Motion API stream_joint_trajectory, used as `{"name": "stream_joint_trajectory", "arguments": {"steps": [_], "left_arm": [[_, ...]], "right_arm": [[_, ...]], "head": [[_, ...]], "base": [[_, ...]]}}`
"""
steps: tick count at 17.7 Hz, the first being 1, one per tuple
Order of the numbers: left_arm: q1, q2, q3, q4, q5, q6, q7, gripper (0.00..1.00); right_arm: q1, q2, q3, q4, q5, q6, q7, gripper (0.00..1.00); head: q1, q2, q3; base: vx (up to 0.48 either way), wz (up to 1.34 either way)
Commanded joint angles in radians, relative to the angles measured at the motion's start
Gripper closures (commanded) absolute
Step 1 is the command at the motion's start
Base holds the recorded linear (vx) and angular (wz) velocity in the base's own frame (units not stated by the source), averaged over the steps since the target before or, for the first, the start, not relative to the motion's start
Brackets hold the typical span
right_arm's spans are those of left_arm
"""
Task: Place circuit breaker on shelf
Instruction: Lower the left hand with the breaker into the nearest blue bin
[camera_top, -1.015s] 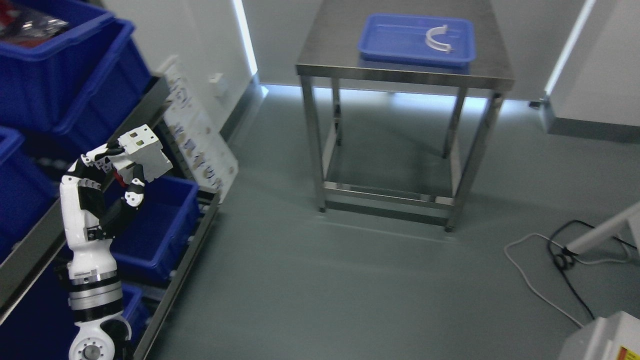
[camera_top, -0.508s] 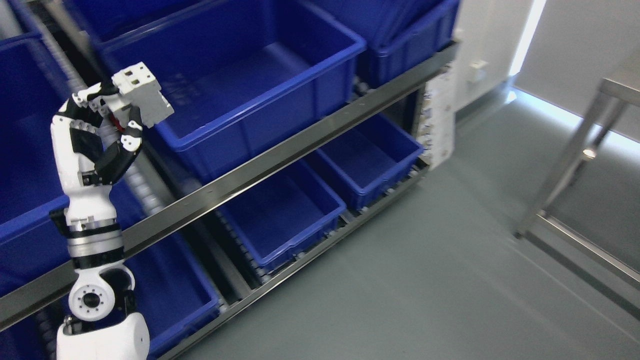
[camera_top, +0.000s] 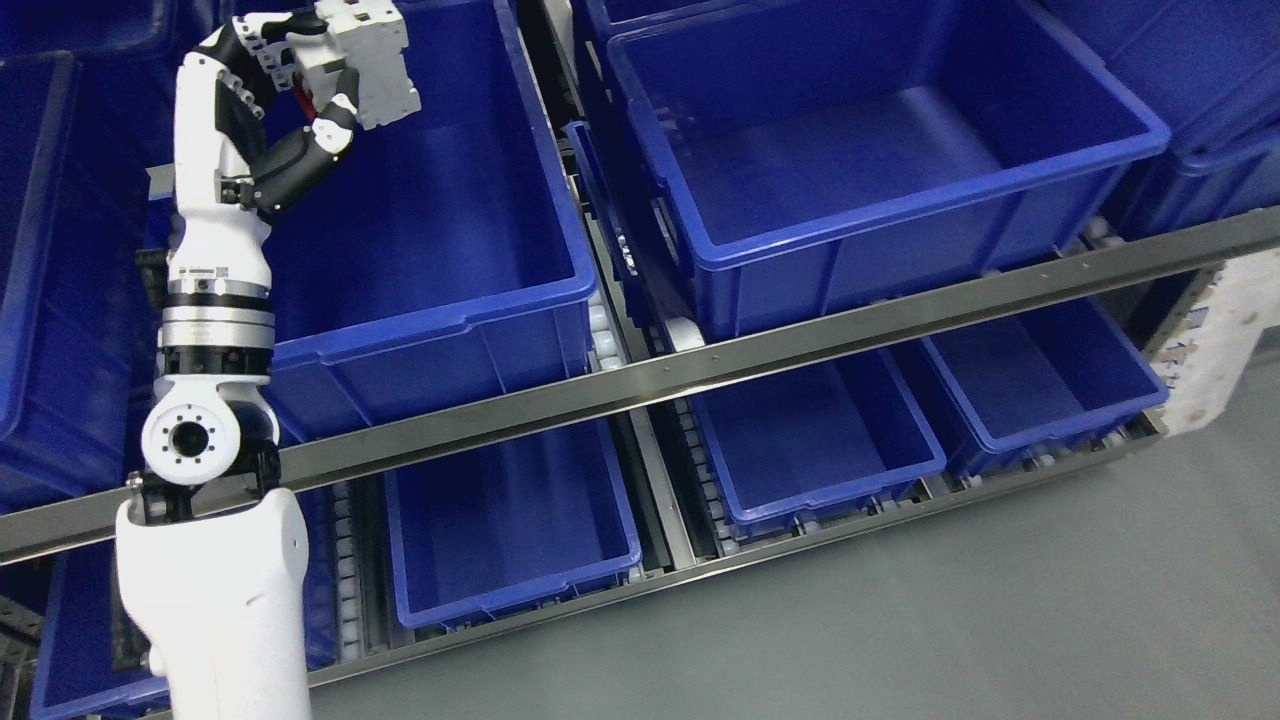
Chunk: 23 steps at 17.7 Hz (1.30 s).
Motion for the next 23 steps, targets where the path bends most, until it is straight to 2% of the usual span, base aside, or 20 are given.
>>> {"name": "stream_joint_trajectory", "arguments": {"steps": [1,3,5,8,15,19,23], "left_arm": [[-0.076,0.072,-0.057,0.212,-0.176,0.015,-0.060,0.89],[-0.096,0.113,-0.057,0.263,-0.210,0.015,-0.069,0.89],[-0.142,0.199,-0.066,0.324,-0.217,0.015,-0.101,0.89],[-0.188,0.274,-0.133,0.413,-0.223,0.012,-0.176,0.89],[-0.324,0.288,-0.213,0.690,-0.348,-0.002,-0.184,0.88],[-0.315,0.339,-0.220,0.720,-0.353,-0.017,-0.184,0.88],[-0.340,0.346,-0.226,0.798,-0.356,-0.033,-0.184,0.88]], "right_arm": [[0.000,-0.017,0.020,0.000,0.000,0.066,-0.001,0.00],[0.000,-0.017,0.020,0.000,0.000,0.066,-0.001,0.00],[0.000,-0.017,0.020,0.002,0.000,0.066,-0.001,0.00],[0.000,-0.017,0.020,0.000,0.000,0.066,-0.001,0.00],[0.000,-0.017,0.020,0.000,0.000,0.066,-0.001,0.00],[0.000,-0.017,0.020,0.000,0.000,0.066,-0.001,0.00],[0.000,-0.017,0.020,0.000,0.000,0.066,-0.001,0.00]], "head": [[0.0000,0.000,0.000],[0.0000,0.000,0.000],[0.0000,0.000,0.000],[0.0000,0.000,0.000],[0.0000,0.000,0.000],[0.0000,0.000,0.000],[0.0000,0.000,0.000]], "base": [[0.118,0.39],[0.113,0.13],[0.156,0.00],[0.138,-0.04],[0.121,-0.13],[0.076,-0.12],[0.050,-0.08]]}}
